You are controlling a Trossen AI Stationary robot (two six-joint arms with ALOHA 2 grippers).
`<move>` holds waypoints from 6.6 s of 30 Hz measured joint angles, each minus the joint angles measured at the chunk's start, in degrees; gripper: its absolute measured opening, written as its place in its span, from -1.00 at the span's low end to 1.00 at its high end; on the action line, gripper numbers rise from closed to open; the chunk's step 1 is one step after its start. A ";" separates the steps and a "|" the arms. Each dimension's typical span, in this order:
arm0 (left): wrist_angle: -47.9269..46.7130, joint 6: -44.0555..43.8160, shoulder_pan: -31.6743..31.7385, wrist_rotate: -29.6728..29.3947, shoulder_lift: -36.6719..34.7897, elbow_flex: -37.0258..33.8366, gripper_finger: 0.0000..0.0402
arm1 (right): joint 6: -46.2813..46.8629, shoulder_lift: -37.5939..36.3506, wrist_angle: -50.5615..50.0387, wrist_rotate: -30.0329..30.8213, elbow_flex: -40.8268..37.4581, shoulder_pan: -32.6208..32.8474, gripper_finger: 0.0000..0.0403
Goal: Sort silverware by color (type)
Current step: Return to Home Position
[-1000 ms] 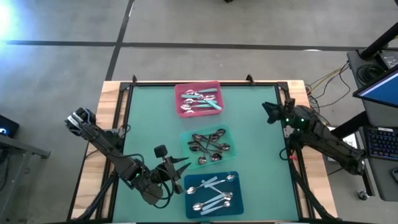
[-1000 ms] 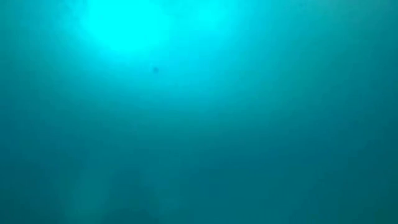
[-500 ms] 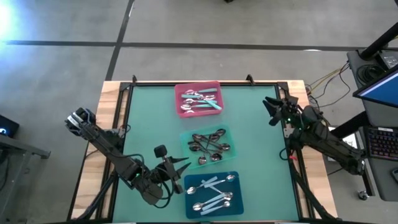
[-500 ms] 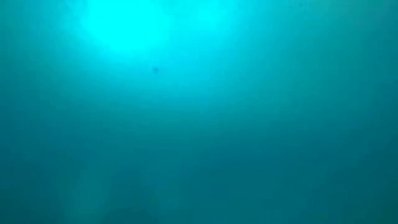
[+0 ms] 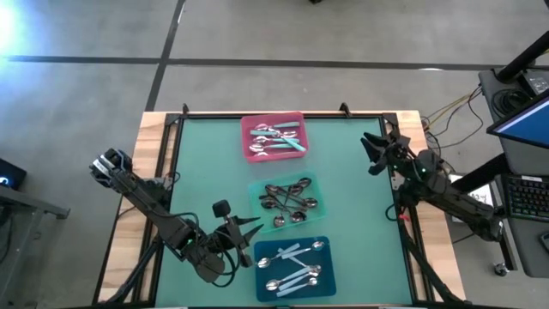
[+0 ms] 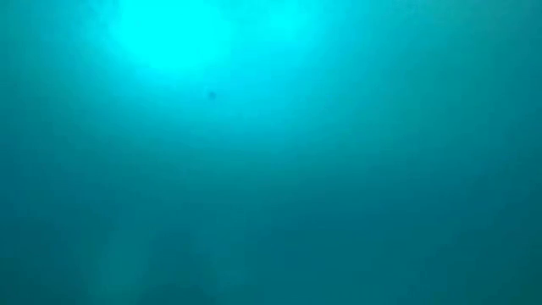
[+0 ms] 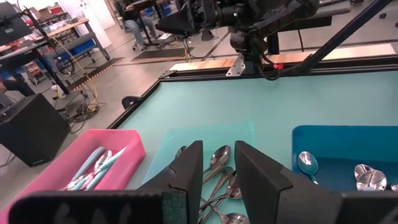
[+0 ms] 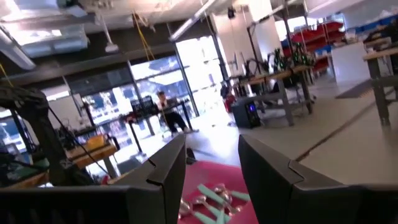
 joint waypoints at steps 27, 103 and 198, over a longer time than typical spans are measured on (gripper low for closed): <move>0.07 -1.18 1.43 2.46 0.02 -0.46 -0.62 | -0.10 0.07 -0.14 0.22 -2.37 0.00 -0.31; 62.46 36.57 58.95 24.13 -33.96 -64.83 -0.62 | -0.13 0.13 -0.14 0.67 -2.46 0.00 -0.31; 16.77 22.51 66.62 24.06 -83.69 -64.61 -0.62 | -0.14 0.11 -0.14 0.68 -2.46 0.00 -0.31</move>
